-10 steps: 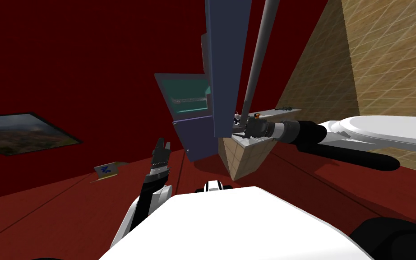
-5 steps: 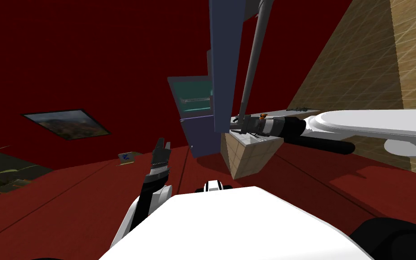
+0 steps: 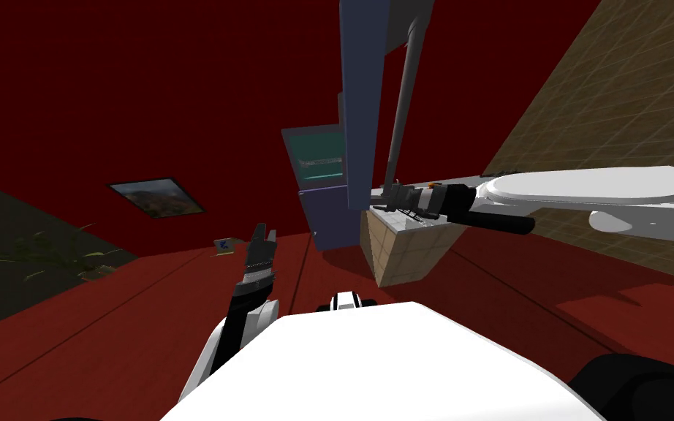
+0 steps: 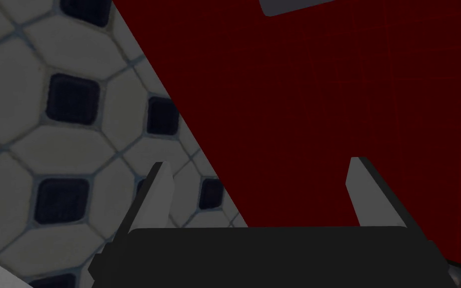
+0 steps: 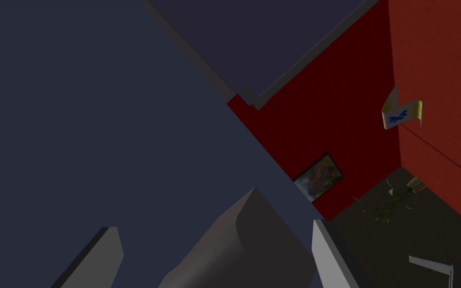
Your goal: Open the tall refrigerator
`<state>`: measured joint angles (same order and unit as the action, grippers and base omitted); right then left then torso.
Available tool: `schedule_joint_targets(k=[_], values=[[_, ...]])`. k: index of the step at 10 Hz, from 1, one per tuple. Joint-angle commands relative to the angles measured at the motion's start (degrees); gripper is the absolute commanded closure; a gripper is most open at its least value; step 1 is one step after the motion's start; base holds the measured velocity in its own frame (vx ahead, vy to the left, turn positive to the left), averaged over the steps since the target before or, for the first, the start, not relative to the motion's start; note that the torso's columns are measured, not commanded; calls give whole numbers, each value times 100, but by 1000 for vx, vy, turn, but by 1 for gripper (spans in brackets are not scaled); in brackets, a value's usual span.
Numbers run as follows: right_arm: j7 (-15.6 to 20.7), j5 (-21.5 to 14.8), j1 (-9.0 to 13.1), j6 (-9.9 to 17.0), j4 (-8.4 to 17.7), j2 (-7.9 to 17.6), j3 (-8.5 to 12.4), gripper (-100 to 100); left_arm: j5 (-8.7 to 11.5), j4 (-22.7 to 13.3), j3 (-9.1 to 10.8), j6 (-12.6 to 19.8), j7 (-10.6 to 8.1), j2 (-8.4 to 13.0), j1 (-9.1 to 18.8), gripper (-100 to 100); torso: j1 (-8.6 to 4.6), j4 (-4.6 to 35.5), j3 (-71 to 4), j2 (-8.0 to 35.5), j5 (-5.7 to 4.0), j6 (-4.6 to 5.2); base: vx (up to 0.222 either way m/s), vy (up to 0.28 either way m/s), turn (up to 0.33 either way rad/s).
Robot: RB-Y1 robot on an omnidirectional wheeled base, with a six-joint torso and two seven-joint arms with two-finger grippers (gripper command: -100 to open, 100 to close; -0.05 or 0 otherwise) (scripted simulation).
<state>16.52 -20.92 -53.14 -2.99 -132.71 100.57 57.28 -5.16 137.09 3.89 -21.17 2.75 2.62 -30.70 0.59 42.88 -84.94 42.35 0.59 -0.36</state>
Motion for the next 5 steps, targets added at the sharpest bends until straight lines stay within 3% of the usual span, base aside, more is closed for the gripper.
schedule_joint_targets(k=[1,2,3,4,5], values=[[-50,28,170,224,179,81,19,-100,0,0,0,0,0,0,-1,0,-4,11,2,6,3,10,-42,-12,7],[-50,28,170,224,179,81,19,-100,0,0,1,0,0,0,-3,0,-7,12,17,11,-3,23,4,-7,-23],[-161,45,140,382,373,339,57,-100,0,0,1,0,0,0,-3,0,-12,10,19,11,-6,23,-89,-27,233],[-161,45,140,410,429,391,57,-100,0,0,0,0,0,0,0,0,-13,7,6,14,1,-3,-113,-32,169],[-161,45,-27,447,429,391,57,-100,0,0,1,0,0,0,-2,0,-4,16,13,18,6,12,-49,-11,-11]])
